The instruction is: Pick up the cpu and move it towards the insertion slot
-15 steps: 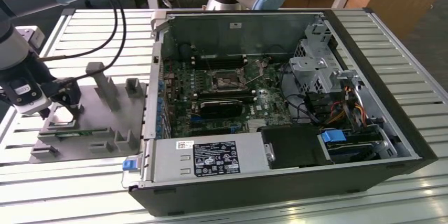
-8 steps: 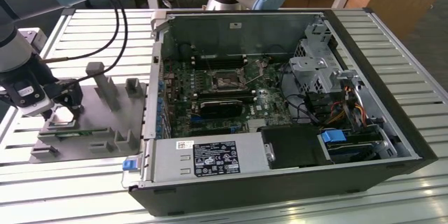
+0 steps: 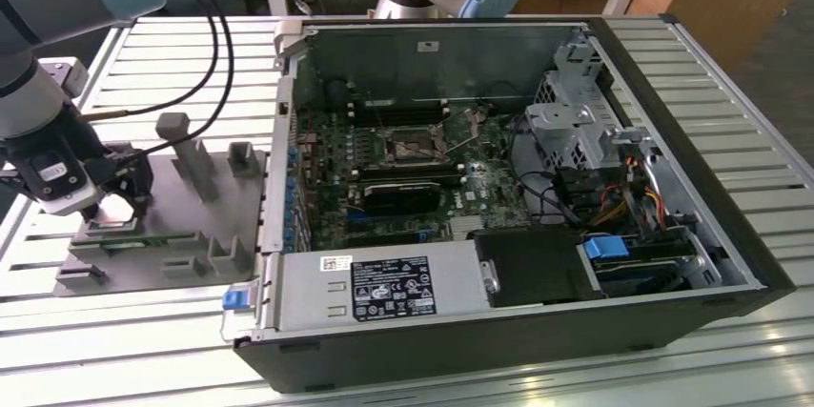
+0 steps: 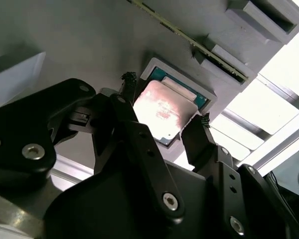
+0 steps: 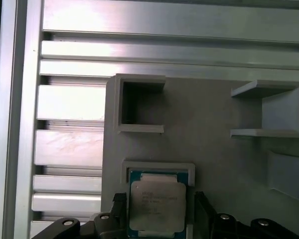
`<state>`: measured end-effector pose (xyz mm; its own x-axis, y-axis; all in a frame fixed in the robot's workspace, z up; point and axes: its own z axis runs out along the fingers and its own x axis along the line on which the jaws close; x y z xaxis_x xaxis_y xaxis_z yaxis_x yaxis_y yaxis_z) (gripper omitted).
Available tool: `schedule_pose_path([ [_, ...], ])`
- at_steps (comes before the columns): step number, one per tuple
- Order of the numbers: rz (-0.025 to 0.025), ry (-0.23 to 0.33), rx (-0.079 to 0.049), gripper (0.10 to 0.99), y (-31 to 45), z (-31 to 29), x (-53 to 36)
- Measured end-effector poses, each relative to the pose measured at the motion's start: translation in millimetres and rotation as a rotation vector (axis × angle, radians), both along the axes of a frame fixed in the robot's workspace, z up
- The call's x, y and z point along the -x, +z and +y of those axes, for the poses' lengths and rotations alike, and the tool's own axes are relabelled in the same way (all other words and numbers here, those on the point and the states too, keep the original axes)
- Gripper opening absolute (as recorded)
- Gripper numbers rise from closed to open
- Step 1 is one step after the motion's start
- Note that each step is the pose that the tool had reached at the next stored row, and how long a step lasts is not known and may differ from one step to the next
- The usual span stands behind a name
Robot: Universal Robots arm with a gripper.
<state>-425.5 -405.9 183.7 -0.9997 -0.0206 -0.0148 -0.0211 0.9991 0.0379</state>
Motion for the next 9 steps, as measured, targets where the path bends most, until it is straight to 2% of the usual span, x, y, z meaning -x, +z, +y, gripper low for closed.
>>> schedule_pose_path([
  [9, 0.0001, 0.000, 0.000, 0.647, -1.7, 0.0, 0.0],
])
